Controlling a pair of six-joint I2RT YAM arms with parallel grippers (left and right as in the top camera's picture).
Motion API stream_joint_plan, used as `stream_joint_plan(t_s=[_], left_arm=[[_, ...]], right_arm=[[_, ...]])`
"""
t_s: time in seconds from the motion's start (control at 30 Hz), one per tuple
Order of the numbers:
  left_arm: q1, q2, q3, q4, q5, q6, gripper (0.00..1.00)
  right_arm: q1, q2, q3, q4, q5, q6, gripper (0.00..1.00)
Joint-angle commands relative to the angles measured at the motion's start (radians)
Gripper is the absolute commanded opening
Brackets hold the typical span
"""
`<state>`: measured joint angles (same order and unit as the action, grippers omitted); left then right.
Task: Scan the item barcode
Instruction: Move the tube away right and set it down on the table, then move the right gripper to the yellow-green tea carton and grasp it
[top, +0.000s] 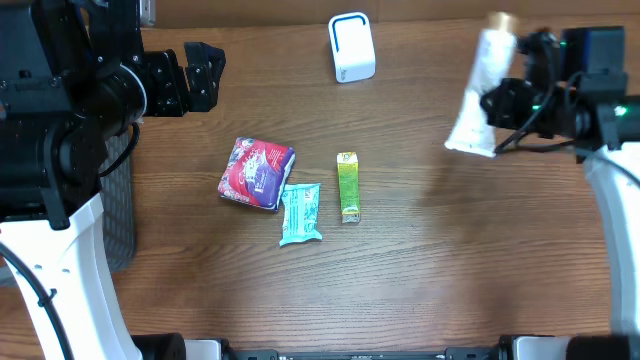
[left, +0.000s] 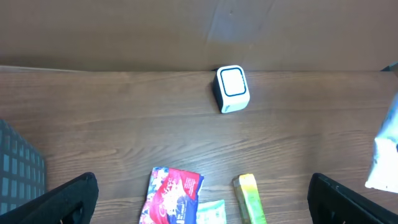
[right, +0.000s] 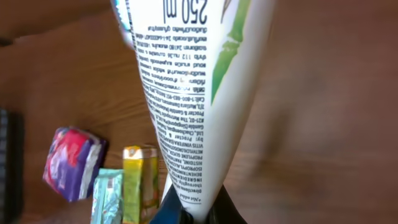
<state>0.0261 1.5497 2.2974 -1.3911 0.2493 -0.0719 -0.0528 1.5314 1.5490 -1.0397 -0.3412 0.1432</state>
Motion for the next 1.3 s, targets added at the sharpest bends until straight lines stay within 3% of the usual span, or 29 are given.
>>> stream_joint_plan(t_s=[0.0, 0.27, 0.53, 0.57, 0.7, 0.83, 1.03, 1.27], left_arm=[[0.002, 0.002, 0.010, 0.003, -0.002, 0.016, 1.00], [0.002, 0.002, 0.010, 0.003, -0.002, 0.016, 1.00], [0.002, 0.002, 0.010, 0.003, -0.002, 0.016, 1.00], [0.002, 0.002, 0.010, 0.003, -0.002, 0.016, 1.00], [0.002, 0.002, 0.010, 0.003, -0.002, 0.016, 1.00], [0.002, 0.002, 0.010, 0.003, -0.002, 0.016, 1.00], [0.002, 0.002, 0.010, 0.003, -0.002, 0.016, 0.99], [0.002, 0.002, 0.010, 0.003, -0.002, 0.016, 1.00]], right_arm=[[-0.090, 0.032, -0.041, 0.040, -0.001, 0.158, 0.04], [-0.280, 0.077, -0.398, 0.346, 0.010, 0.363, 0.04], [-0.320, 0.081, -0.581, 0.515, 0.021, 0.381, 0.04], [-0.320, 0.081, -0.581, 0.512, 0.036, 0.380, 0.06], [-0.320, 0.081, -0.581, 0.507, 0.045, 0.380, 0.35], [-0.320, 0.081, -0.573, 0.490, -0.002, 0.285, 0.38], [-0.295, 0.074, -0.446, 0.316, -0.005, 0.177, 0.38], [-0.080, 0.069, -0.237, 0.097, 0.000, 0.064, 0.42]])
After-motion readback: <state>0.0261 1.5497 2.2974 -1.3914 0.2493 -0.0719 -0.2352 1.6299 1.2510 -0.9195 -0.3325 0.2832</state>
